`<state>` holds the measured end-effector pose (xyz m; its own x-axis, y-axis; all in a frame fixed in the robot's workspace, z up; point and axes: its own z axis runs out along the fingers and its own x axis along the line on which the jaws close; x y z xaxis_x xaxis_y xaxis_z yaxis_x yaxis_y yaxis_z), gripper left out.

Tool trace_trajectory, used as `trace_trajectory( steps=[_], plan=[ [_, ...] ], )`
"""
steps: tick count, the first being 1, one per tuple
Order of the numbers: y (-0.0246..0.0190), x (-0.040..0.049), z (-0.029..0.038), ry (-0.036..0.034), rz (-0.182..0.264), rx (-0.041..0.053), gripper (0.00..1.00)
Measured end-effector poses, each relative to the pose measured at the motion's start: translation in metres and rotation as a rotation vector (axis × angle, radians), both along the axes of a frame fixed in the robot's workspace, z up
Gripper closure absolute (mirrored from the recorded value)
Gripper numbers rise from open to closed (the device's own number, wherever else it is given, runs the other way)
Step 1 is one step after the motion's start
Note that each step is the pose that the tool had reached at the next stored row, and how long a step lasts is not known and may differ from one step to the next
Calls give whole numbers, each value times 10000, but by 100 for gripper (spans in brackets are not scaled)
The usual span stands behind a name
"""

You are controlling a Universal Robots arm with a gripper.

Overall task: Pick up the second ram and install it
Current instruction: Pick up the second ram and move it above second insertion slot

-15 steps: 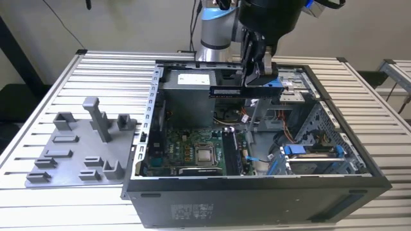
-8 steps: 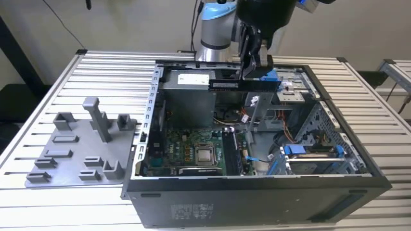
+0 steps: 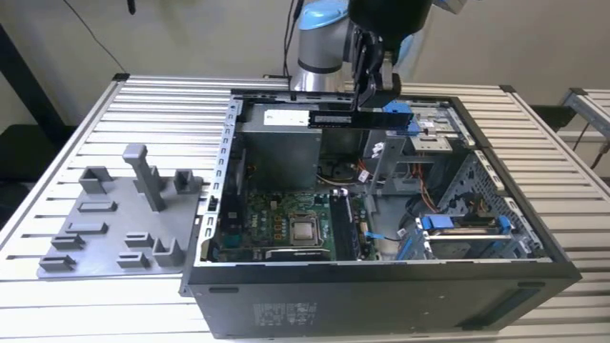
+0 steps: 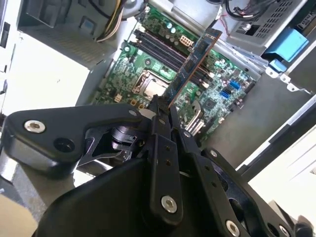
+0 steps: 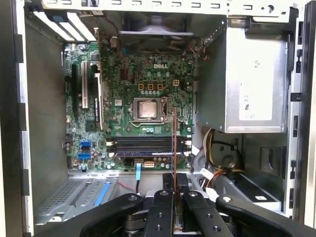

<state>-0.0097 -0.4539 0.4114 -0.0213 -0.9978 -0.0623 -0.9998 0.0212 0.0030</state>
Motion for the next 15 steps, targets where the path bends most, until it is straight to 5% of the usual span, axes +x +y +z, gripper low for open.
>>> trace_trajectory(
  steps=[7,15],
  plan=[
    [204,5,-1,1,-3,-2,86],
    [230,72,-3,0,-8,0,86]
  ],
)
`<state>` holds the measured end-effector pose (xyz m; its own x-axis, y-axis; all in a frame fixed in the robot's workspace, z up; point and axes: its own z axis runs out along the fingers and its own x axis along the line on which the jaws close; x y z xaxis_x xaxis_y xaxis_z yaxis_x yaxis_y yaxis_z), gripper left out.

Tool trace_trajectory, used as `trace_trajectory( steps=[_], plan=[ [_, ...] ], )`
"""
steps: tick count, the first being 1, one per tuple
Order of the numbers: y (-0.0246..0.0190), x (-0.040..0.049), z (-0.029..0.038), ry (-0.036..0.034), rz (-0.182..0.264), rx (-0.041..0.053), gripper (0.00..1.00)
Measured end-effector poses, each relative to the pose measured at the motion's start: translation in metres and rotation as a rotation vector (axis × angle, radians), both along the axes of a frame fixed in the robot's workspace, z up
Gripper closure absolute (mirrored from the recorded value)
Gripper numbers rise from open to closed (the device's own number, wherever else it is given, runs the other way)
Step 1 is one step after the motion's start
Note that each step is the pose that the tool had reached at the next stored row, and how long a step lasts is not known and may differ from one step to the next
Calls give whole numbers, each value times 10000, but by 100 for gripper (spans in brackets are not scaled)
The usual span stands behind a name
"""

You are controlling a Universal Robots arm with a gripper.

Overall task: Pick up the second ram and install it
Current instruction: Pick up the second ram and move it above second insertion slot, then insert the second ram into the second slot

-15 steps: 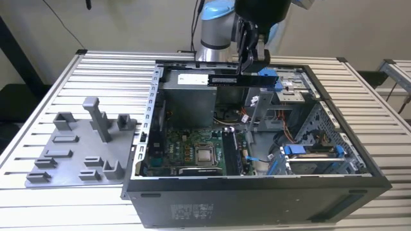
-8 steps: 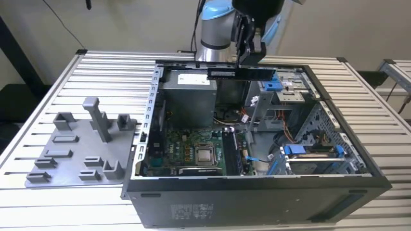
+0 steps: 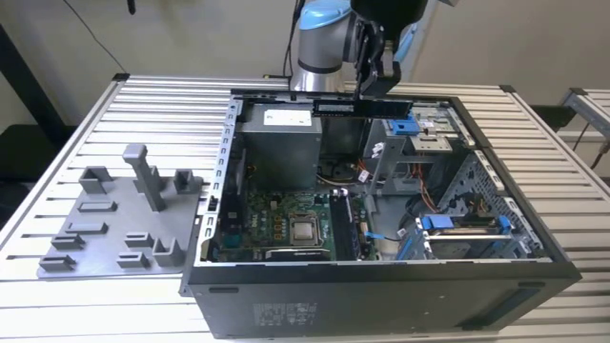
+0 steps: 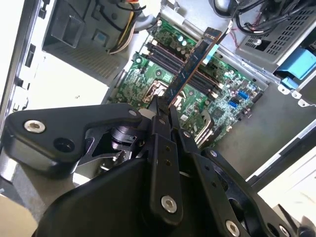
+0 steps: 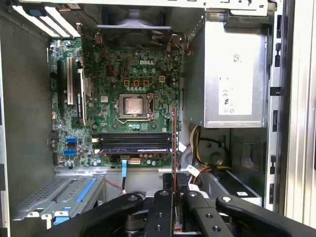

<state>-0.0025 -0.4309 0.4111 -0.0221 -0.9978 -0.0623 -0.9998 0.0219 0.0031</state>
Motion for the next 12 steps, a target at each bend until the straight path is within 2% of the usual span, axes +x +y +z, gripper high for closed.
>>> trace_trajectory(
  steps=[12],
  plan=[
    [0,0,0,0,-15,-3,86]
  ],
)
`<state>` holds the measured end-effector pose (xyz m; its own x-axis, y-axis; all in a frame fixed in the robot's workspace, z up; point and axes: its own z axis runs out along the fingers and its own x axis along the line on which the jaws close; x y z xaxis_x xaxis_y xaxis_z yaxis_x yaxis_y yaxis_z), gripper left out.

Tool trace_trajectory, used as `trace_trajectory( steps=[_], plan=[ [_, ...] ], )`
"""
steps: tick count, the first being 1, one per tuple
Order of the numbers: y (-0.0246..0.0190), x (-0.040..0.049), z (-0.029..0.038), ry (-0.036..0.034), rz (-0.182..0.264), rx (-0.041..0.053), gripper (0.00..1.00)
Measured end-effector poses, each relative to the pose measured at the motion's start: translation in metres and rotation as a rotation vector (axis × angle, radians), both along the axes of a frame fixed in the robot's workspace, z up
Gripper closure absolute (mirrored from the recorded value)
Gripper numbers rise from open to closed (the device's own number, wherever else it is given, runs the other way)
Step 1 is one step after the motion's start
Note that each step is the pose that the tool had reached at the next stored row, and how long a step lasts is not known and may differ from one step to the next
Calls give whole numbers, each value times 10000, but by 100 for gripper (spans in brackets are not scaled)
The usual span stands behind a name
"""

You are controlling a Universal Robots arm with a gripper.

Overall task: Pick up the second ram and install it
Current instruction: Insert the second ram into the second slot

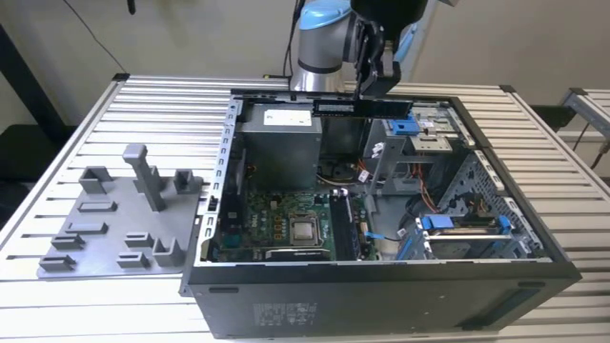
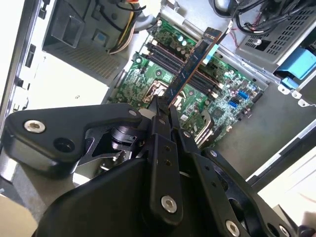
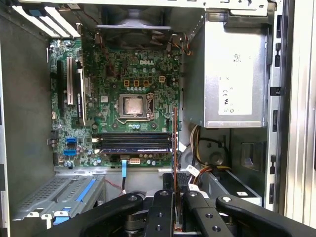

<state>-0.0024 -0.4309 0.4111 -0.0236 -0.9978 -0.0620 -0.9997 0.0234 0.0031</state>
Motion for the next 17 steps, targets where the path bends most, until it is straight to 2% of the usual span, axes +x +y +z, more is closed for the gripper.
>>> trace_trajectory(
  steps=[6,17],
  plan=[
    [-4,0,-2,0,-341,1,86],
    [-65,0,-4,0,-1197,2,86]
  ],
)
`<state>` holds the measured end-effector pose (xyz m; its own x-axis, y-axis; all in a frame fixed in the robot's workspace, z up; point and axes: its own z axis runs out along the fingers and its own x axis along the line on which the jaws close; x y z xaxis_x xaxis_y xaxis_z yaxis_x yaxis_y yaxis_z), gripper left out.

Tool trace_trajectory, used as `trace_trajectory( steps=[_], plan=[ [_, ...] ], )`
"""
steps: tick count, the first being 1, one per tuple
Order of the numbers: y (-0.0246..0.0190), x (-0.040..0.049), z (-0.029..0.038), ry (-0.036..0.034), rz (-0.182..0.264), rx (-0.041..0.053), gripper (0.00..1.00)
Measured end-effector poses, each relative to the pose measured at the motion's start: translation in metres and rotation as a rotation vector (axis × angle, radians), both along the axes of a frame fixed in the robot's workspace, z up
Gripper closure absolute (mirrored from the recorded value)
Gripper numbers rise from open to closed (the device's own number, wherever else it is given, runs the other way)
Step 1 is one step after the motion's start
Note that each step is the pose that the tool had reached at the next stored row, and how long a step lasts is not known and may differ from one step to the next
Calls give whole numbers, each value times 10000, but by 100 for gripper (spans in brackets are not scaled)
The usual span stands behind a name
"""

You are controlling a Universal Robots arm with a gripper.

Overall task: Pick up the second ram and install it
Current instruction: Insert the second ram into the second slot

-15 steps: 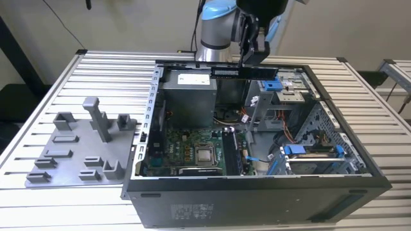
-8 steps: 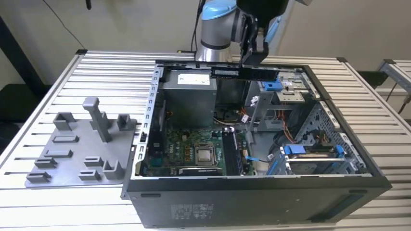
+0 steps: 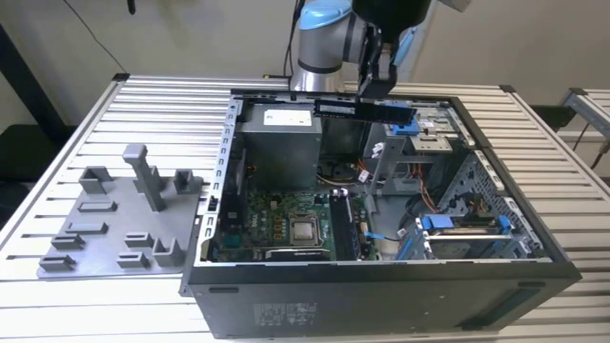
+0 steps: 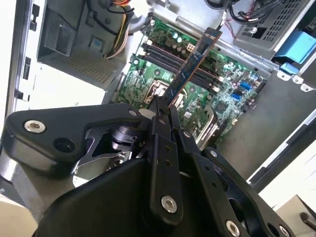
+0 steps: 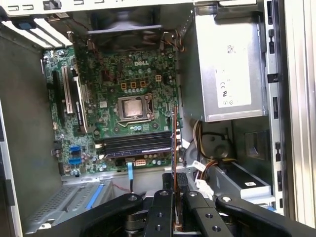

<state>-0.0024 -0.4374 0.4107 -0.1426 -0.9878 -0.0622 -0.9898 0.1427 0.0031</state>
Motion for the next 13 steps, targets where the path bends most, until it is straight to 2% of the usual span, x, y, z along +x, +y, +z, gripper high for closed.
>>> trace_trajectory(
  steps=[13],
  plan=[
    [-10,0,-2,1,-1274,-1,86]
  ],
)
